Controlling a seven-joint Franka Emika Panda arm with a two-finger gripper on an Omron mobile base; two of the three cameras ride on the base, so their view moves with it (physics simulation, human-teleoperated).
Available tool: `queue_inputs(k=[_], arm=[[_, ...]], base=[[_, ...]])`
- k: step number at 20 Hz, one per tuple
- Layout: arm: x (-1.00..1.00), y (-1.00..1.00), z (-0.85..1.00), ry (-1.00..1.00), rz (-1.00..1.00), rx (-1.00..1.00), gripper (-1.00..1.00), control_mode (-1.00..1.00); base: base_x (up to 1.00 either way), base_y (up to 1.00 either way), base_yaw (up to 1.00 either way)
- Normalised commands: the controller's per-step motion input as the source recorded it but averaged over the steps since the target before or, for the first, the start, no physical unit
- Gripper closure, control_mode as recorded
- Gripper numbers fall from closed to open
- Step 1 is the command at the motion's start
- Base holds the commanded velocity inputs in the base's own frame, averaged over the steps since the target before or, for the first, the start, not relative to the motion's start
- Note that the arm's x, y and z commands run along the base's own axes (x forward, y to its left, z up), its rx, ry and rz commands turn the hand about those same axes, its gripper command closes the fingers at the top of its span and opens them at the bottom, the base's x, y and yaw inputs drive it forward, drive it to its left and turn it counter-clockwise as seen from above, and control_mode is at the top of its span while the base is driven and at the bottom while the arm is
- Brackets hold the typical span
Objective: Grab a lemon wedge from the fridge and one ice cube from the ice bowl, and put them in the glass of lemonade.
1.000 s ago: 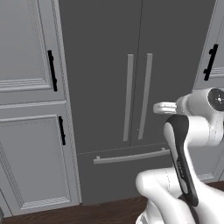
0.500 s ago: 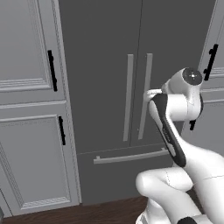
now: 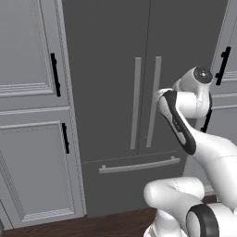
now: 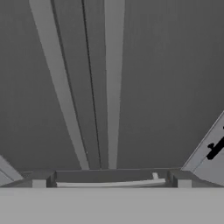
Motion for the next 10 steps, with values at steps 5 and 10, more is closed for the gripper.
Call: queue_inputs(k=[5, 10], arm=[[0.71, 0.00, 0.00, 0.08, 0.00, 0.00, -1.00, -1.00], [0.54, 0.00, -0.04, 0.12, 0.00, 0.00, -1.00, -1.00]], base=[[0.00, 0.00, 0.00], [0.00, 0.00, 0.00]])
